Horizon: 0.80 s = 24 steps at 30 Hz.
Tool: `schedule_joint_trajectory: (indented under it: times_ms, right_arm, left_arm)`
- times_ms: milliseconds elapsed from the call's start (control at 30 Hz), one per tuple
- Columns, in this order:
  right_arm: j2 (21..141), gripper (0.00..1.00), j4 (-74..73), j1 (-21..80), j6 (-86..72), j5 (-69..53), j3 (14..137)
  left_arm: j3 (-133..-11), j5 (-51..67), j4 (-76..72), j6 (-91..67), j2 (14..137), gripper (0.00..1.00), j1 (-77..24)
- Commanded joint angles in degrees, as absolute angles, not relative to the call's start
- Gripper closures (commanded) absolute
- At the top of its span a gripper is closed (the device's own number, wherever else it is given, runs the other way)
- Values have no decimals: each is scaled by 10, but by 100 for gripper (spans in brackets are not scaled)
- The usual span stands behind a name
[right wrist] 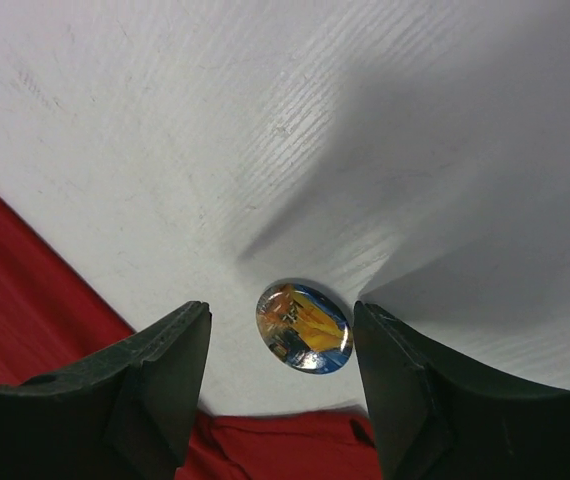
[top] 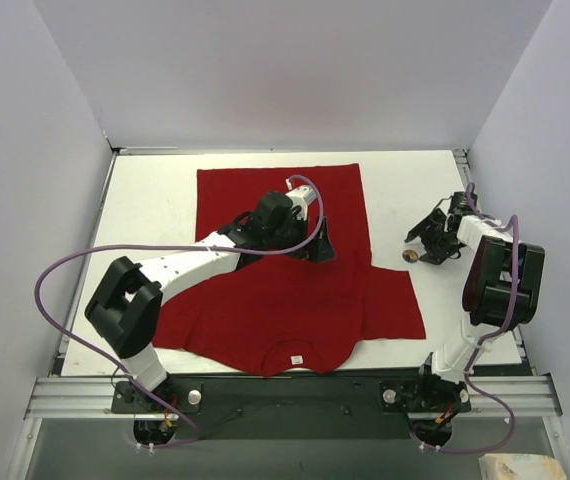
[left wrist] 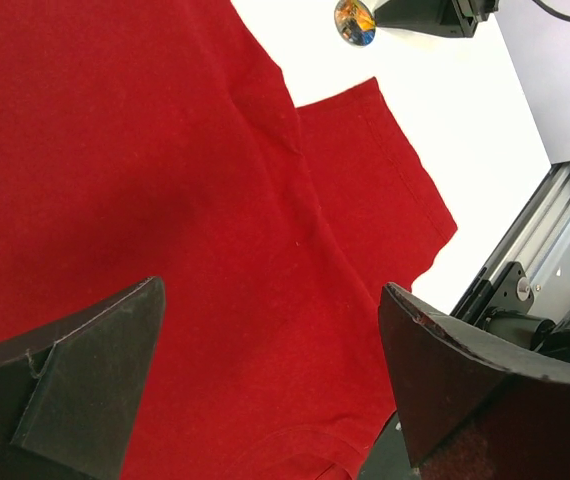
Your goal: Pin the brooch onto the clothing
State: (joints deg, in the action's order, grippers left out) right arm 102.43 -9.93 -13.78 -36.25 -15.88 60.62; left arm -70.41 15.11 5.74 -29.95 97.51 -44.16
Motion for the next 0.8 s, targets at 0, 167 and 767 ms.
schedule_joint_trajectory:
  times_ms: [0,167,767]
  right_arm:
    - [1053,41,-123,-134,-372,-174,620]
    - [1057,46,-123,-118,-373,-179,625]
    - [1049,48,-135,-93,-359,-180,641]
  left_arm:
    - [-706,142,51,-299,945,3,-439]
    - [-708,140,54,-296,948,3,-436]
    - [-881,231,-22,-374,1133,3,-439]
